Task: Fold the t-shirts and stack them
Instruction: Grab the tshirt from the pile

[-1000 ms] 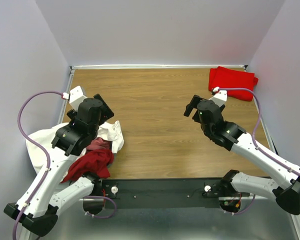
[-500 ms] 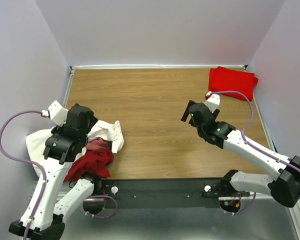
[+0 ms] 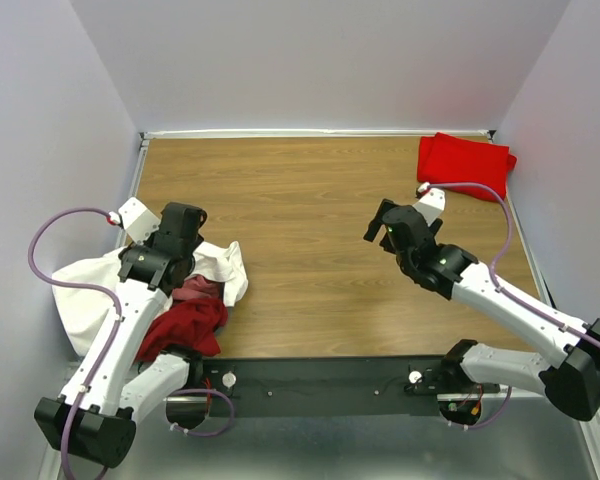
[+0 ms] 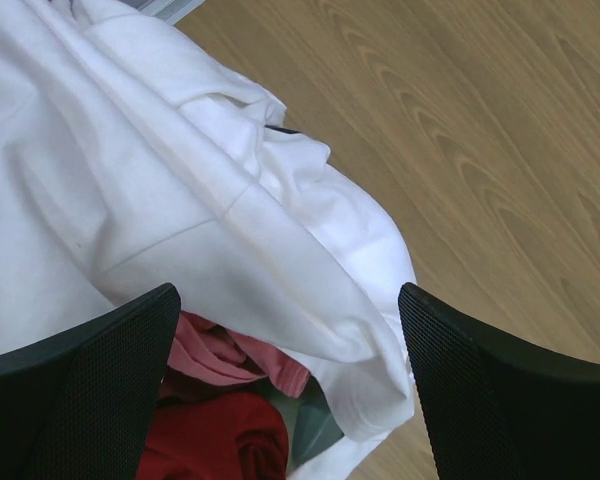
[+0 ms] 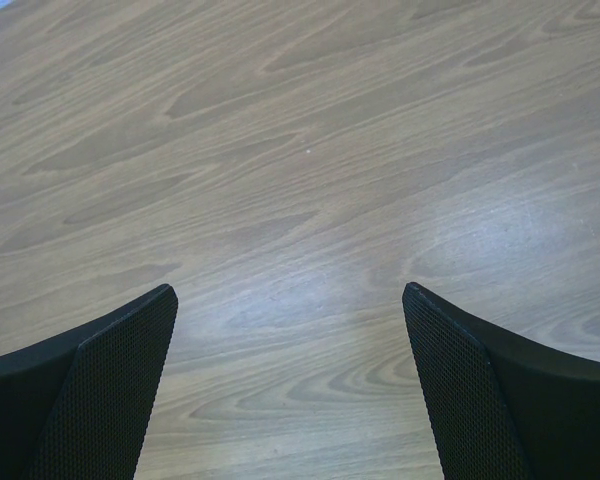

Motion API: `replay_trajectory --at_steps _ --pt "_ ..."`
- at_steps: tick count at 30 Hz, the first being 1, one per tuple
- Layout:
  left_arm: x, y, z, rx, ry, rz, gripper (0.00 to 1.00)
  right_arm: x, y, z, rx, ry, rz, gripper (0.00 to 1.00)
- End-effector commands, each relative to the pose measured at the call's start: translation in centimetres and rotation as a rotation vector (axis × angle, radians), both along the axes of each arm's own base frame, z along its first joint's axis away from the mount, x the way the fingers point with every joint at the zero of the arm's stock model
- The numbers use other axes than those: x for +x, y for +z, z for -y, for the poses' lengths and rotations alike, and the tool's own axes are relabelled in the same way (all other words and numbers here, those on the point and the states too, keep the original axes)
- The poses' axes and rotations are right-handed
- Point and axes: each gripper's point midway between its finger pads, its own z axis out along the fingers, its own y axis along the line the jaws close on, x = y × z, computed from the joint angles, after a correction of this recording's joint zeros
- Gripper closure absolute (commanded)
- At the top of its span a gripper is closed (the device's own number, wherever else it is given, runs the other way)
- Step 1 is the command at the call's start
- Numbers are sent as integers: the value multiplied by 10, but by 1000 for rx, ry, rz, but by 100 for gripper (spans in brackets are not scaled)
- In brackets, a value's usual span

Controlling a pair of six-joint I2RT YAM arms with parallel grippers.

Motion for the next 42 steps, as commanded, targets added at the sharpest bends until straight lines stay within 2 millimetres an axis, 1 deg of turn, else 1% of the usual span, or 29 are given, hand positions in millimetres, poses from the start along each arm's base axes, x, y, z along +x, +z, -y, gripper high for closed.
replay_trajectory --at_steps 1,4,6,7,8,9,10,12,13,15,17,18,19,20,22,23,24,26,27,28,29,30,32,33,35,36,39,40,42 --pt "6 -19 -2 11 22 -14 5 -6 -1 5 34 -14 -3 0" --pt "4 -32 1 -7 11 -21 10 -11 0 8 51 -18 5 0" --pt "5 -37 4 -25 -1 -15 14 -13 2 9 67 -19 12 0" --pt "7 -37 5 -26 -7 -11 19 -15 -1 10 67 -18 10 0" --pt "7 -36 4 -25 -5 -8 24 -16 2 12 76 -20 18 0" --pt "7 -36 3 -19 1 -11 31 -17 2 13 81 -22 20 0" --pt "8 -35 3 -15 1 -9 44 -19 0 14 87 -24 20 0" --pt "9 -35 3 -2 -17 -13 56 -21 2 15 98 -23 27 0" --pt "11 -35 3 -1 -24 -7 75 -23 0 15 103 -23 25 0" --pt "12 -33 5 -1 -41 -1 79 -24 1 15 114 -20 28 0" --pt "15 -22 5 3 -50 30 93 -26 0 15 120 -13 25 0" --pt "16 -14 3 11 -47 51 99 -26 0 14 122 -9 23 0" --pt "18 2 2 20 -57 83 100 -27 2 14 127 -6 28 0" --pt "18 12 0 30 -58 104 100 -27 2 14 129 -6 29 0" --pt "17 46 -7 65 -59 184 100 -27 4 14 132 -5 31 0" --pt "16 58 -9 77 -62 214 100 -27 4 14 131 -4 33 0" --pt "12 80 -13 87 -57 270 100 -27 5 13 129 -1 32 0" --pt "7 107 -17 122 -78 331 100 -25 7 11 131 2 33 0" --pt "5 118 -18 129 -82 358 100 -24 8 10 132 5 32 0" --pt "4 137 -19 130 -87 411 100 -24 9 9 134 8 33 0" --pt "2 147 -19 154 -106 421 100 -23 10 7 134 12 29 0" --pt "0 167 -19 152 -119 479 100 -22 11 6 134 17 28 0" --pt "-3 186 -19 190 -154 511 100 -19 15 2 136 28 28 0" --pt "-5 205 -19 198 -164 561 100 -19 15 0 135 33 26 0" --pt "-7 221 -20 217 -169 591 100 -16 21 -3 143 39 32 0" --pt "-11 235 -24 247 -166 612 100 -16 21 -4 139 41 29 0" --pt "-16 254 -28 297 -173 638 100 -13 30 -9 150 60 38 0" --pt "-19 270 -28 305 -176 689 100 -13 30 -11 144 70 34 0" --pt "-23 287 -26 322 -196 742 100 -11 33 -11 144 73 37 0"
